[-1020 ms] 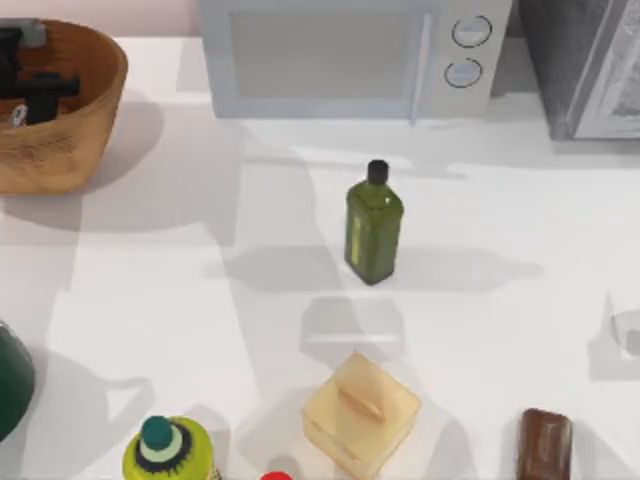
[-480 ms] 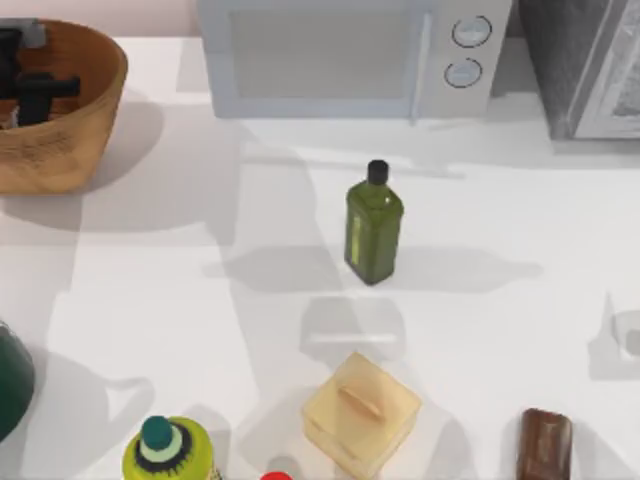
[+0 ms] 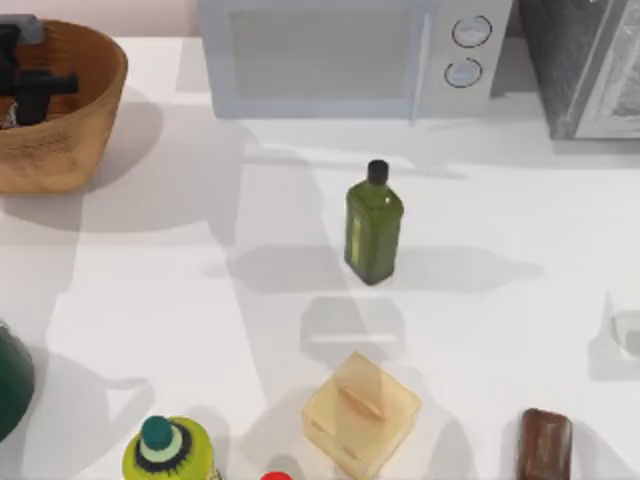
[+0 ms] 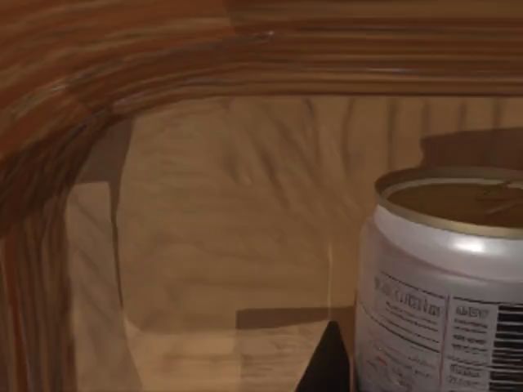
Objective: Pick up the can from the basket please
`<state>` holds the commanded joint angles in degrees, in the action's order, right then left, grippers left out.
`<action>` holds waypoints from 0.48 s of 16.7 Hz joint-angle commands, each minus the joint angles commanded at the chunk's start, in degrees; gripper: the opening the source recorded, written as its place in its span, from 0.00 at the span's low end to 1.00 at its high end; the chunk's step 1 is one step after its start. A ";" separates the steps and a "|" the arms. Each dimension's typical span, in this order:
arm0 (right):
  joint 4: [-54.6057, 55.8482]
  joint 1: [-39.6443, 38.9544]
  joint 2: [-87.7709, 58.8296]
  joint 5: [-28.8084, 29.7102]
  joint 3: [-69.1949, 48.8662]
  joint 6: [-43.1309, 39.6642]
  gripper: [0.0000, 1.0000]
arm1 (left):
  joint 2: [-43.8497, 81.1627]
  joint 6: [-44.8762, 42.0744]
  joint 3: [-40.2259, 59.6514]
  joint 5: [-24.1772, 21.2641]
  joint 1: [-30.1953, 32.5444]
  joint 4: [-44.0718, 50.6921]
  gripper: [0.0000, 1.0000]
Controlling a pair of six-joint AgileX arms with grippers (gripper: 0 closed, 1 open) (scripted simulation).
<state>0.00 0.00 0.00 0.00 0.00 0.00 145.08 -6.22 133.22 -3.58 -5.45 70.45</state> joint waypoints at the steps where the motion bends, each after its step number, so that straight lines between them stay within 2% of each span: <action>1: 0.00 0.00 0.00 0.00 0.00 0.00 1.00 | -1.63 0.20 -1.43 0.11 -0.01 -0.88 0.00; 4: 0.00 0.00 0.00 0.00 0.00 0.00 1.00 | -9.79 0.96 -8.71 0.58 0.16 -5.20 0.00; 8: 0.00 0.00 0.00 0.00 0.00 0.00 1.00 | -26.67 2.00 -23.72 1.30 1.01 -13.84 0.00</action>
<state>0.00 0.00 0.00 0.00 0.00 0.00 118.41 -4.22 109.50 -2.28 -4.45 56.61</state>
